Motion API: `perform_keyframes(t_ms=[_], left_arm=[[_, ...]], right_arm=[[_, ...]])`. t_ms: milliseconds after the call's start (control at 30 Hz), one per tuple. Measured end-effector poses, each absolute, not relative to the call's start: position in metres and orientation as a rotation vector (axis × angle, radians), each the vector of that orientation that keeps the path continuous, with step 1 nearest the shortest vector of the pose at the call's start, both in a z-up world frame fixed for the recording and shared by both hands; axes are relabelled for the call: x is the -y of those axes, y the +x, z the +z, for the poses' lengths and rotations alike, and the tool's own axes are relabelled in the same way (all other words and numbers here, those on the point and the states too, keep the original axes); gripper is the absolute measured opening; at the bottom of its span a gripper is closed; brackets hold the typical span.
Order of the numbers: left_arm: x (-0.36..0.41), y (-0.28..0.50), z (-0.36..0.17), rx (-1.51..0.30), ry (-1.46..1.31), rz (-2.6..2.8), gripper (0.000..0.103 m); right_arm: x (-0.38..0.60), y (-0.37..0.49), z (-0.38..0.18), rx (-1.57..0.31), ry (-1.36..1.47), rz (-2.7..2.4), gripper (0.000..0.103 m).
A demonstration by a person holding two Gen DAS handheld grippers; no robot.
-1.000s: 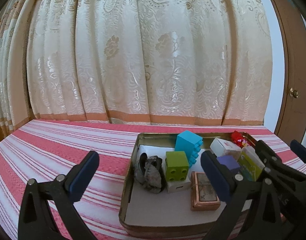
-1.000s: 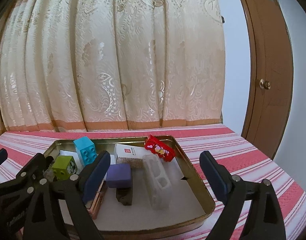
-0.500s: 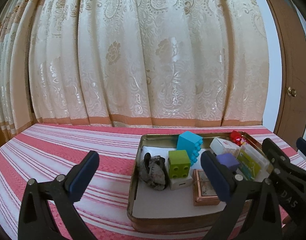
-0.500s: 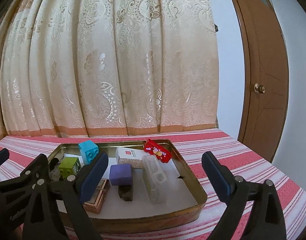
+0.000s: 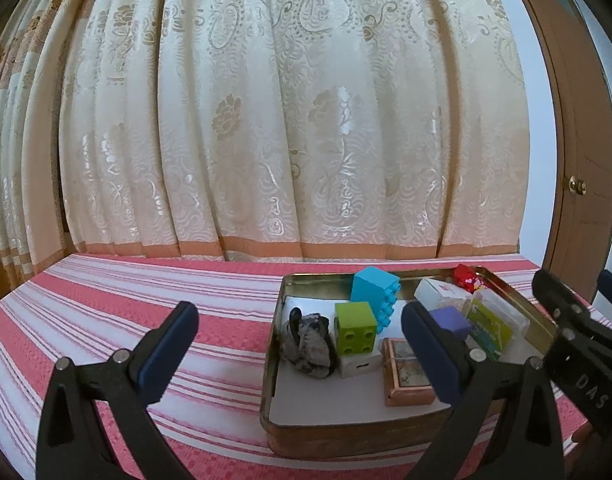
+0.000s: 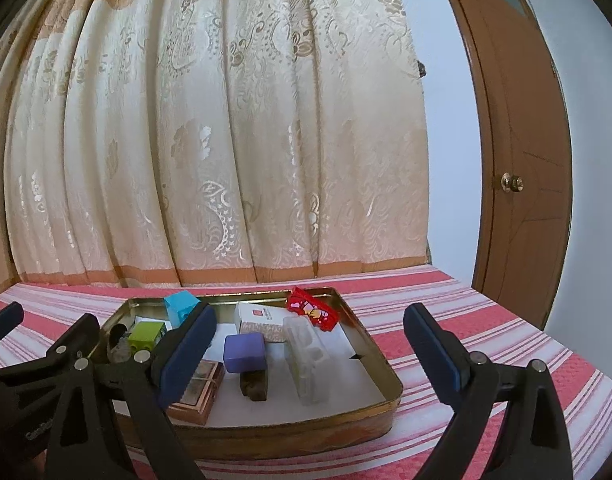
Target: Organize rigid objects
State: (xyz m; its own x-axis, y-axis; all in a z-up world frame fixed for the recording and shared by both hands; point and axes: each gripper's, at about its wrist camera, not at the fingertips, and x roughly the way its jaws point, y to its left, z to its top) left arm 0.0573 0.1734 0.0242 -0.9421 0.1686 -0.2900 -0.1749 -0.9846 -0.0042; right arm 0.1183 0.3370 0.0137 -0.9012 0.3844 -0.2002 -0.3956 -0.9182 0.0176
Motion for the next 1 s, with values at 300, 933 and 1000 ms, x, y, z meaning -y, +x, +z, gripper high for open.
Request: perform_keyframes(t_ms=[300,933,1000], left_arm=[[-0.175,0.059,0.023,-0.044,-0.430,2.932,0.103],[-0.183,0.063,0.026,-0.116,-0.419,2.975,0.103],[-0.183,0.063,0.026,-0.120,-0.416,2.976,0.103]], right_arm=[[-0.335,0.135,0.019,-0.082,-0.164,2.715,0.097],[-0.335,0.140,0.020,-0.070,-0.127,2.709,0.097],[-0.334,0.140,0.020,-0.070,-0.123,2.710,0.097]])
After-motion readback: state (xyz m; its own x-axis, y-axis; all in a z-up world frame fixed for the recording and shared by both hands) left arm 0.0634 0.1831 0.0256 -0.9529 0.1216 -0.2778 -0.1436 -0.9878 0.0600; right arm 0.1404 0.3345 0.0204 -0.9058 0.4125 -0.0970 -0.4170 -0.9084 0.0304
